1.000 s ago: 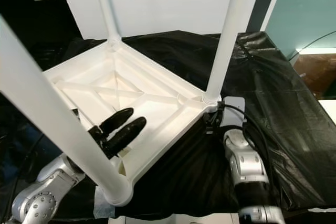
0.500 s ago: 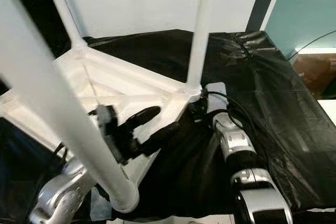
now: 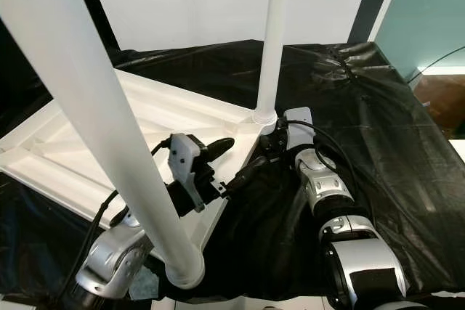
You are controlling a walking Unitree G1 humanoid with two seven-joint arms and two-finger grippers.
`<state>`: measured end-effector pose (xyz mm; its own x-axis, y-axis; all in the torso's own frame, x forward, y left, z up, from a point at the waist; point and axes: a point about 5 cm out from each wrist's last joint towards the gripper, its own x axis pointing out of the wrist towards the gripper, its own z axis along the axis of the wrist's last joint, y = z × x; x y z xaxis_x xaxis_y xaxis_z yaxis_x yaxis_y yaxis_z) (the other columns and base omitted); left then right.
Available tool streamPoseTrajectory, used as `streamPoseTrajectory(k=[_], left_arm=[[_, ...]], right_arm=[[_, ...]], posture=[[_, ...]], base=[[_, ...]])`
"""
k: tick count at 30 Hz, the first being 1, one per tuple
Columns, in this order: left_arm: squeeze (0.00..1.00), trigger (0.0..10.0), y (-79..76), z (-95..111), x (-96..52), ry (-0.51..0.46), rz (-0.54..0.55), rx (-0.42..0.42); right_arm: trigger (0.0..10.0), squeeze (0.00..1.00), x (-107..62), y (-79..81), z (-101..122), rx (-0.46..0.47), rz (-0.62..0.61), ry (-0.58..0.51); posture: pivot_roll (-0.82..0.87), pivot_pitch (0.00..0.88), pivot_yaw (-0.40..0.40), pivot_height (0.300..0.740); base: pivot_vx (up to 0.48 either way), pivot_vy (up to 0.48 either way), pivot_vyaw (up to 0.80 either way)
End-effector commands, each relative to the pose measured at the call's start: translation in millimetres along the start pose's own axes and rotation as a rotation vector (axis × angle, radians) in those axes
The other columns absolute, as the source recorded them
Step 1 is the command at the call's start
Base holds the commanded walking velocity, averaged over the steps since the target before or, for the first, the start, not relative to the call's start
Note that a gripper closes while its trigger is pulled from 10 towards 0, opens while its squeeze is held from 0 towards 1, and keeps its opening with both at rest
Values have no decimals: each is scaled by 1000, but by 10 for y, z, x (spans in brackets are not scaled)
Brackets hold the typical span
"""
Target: Building children table
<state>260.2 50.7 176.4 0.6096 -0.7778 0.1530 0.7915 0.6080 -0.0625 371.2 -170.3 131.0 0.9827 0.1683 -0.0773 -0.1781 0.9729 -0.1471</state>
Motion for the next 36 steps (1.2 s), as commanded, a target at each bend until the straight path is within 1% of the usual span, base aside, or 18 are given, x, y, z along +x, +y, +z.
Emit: streamPoseTrajectory(k=[1, 2, 6, 9, 11, 12, 14, 17, 19, 21, 22, 23, 25, 30, 31, 32, 33, 36], left_arm=[[0, 10000, 275, 21, -119, 12, 121, 44], [0, 10000, 275, 21, -119, 12, 121, 44], [0, 10000, 588, 82, -312, 49, 154, 119], [0, 10000, 645, 94, -354, 60, 158, 133], [0, 10000, 815, 161, -538, 107, 104, 209], [0, 10000, 815, 161, -538, 107, 104, 209], [0, 10000, 960, 264, -737, 164, 19, 284], [0, 10000, 993, 301, -807, 189, -23, 300], [0, 10000, 1007, 335, -959, 258, -137, 325], [0, 10000, 1005, 342, -1007, 281, -174, 333], [0, 10000, 1028, 329, -1075, 334, -209, 333], [0, 10000, 1028, 329, -1075, 334, -209, 333], [0, 10000, 1033, 295, -1215, 435, -281, 338], [0, 10000, 1020, 284, -1267, 470, -310, 335], [0, 10000, 994, 262, -1331, 513, -343, 337], [0, 10000, 994, 262, -1331, 513, -343, 337], [0, 10000, 972, 228, -1430, 572, -386, 337], [0, 10000, 972, 228, -1430, 572, -386, 337]], right_arm=[[10000, 0, -71, -104, 102, -5, -52, -105], [10000, 0, -71, -104, 102, -5, -52, -105], [10000, 0, -232, -213, 58, 13, -99, -169], [10000, 0, -267, -230, 52, 18, -106, -179], [10000, 0, -384, -272, 1, 7, -127, -182], [10000, 0, -384, -272, 1, 7, -127, -182], [10000, 0, -493, -264, -32, 1, -132, -183], [10000, 0, -526, -250, -37, 1, -128, -184], [10000, 0, -591, -211, -46, -2, -111, -184], [10000, 0, -614, -198, -47, -3, -104, -184], [10000, 0, -643, -175, -48, -8, -90, -182], [10000, 0, -643, -175, -48, -8, -90, -182], [10000, 0, -715, -116, -50, -11, -57, -180], [10000, 0, -749, -88, -48, -13, -44, -182], [10000, 0, -780, -58, -53, -8, -34, -180], [10000, 0, -780, -58, -53, -8, -34, -180], [10000, 0, -816, -19, -58, -4, -23, -176], [10000, 0, -816, -19, -58, -4, -23, -176]], posture=[[-31, 43, 36, 740], [-31, 43, 36, 740], [-38, 41, 40, 740], [-38, 41, 40, 740], [-45, 32, 46, 740], [-45, 32, 46, 740], [-42, 25, 47, 740], [-43, 25, 48, 740], [-41, 21, 45, 740], [-41, 21, 45, 740], [-38, 17, 46, 740], [-38, 17, 46, 740], [-36, 13, 47, 740], [-35, 12, 47, 740], [-33, 13, 46, 740], [-33, 13, 46, 740], [-30, 15, 47, 740], [-30, 15, 47, 740]], base=[[0, 0, 0], [0, 0, 0], [0, 0, 0], [0, 0, 0], [0, 0, 0], [0, 0, 0], [0, 0, 0], [0, 0, 0], [0, 0, 0], [0, 0, 0], [0, 0, 0], [0, 0, 0], [0, 0, 0], [0, 0, 0], [0, 0, 0], [0, 0, 0], [0, 0, 0], [0, 0, 0]])
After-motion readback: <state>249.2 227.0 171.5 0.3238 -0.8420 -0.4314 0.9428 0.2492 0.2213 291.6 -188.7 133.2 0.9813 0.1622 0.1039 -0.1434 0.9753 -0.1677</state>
